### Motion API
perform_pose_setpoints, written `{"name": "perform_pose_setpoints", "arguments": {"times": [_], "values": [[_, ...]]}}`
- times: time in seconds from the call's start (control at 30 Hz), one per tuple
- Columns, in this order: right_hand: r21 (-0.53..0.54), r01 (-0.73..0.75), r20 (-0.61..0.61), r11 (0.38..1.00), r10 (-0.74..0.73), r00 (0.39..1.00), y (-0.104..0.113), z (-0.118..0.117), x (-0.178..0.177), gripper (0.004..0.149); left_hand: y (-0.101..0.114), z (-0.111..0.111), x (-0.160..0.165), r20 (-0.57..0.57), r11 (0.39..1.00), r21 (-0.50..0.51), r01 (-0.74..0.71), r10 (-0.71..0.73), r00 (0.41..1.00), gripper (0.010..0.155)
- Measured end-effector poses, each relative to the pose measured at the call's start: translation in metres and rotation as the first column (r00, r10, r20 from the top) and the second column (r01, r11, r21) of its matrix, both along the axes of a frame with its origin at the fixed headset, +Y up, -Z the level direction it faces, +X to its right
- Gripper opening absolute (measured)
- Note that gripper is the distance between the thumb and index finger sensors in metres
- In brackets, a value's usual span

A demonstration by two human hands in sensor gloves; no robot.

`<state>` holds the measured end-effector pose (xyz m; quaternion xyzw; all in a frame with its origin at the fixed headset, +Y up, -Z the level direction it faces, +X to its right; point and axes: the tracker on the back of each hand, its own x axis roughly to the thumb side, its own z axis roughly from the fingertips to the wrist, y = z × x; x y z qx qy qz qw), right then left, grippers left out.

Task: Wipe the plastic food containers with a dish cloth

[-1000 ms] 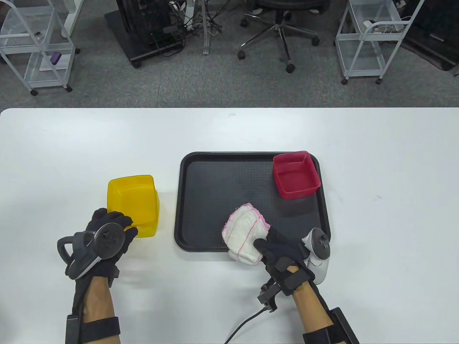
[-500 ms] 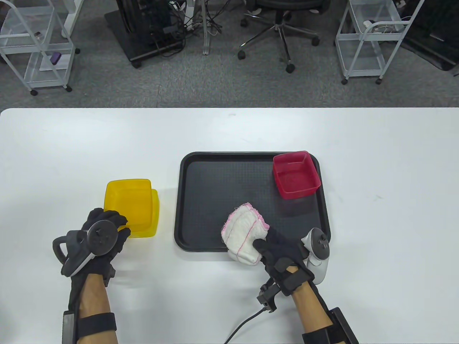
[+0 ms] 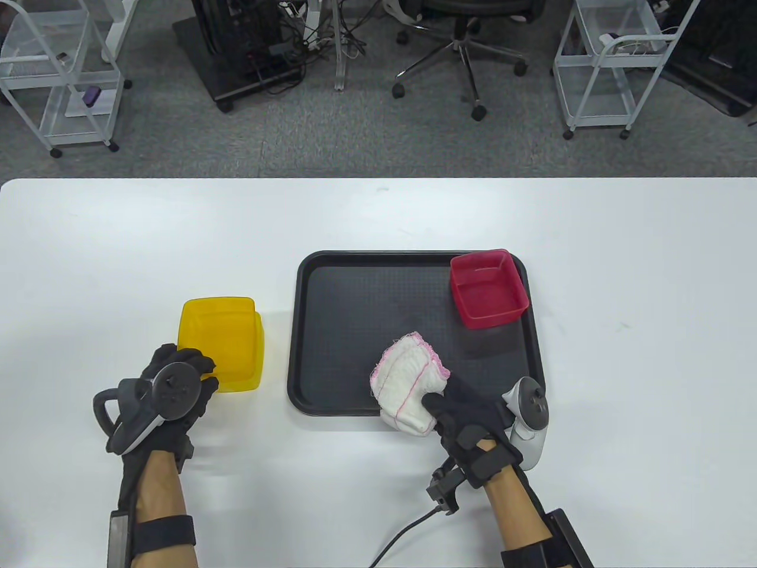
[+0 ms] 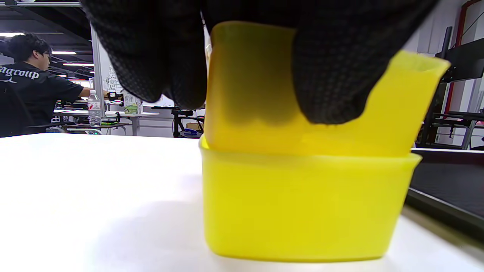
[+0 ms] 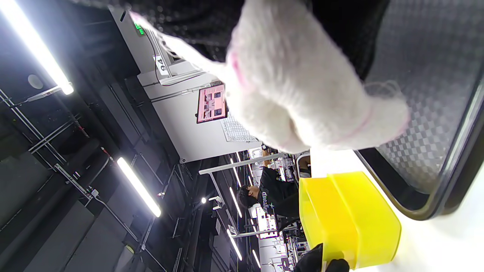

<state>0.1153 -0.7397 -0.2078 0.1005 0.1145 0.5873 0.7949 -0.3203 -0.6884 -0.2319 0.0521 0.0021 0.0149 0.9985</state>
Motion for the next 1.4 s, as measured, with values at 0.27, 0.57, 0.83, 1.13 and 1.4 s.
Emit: {"name": "perform_pose_setpoints", "arguments": {"times": [0.27,0.57,0.83,1.13,1.4], "values": [[0.042,-0.068,0.042,0.997,0.066,0.997,0.005,0.001,0.005,0.052,-0.005,0.0,0.001,-0.01,0.998,-0.067,-0.021,0.021,1.0,0.048],[0.184,-0.354,0.301,0.917,0.291,0.908,0.049,-0.004,0.07,0.049,0.042,0.01,0.068,0.189,0.984,0.115,-0.138,0.114,0.975,0.071],[0.0,-0.521,0.485,0.853,0.456,0.746,0.036,0.002,0.127,0.049,0.043,-0.024,0.239,0.447,0.996,-0.002,-0.09,0.082,0.891,0.073],[-0.014,-0.517,0.516,0.856,0.449,0.73,0.026,0.004,0.124,0.049,-0.006,-0.083,0.366,0.463,0.995,-0.082,0.064,-0.019,0.886,0.072],[-0.043,-0.421,0.506,0.906,0.383,0.773,0.015,0.003,0.134,0.049,-0.035,-0.117,0.393,0.414,0.983,-0.155,0.096,-0.023,0.91,0.066]]}}
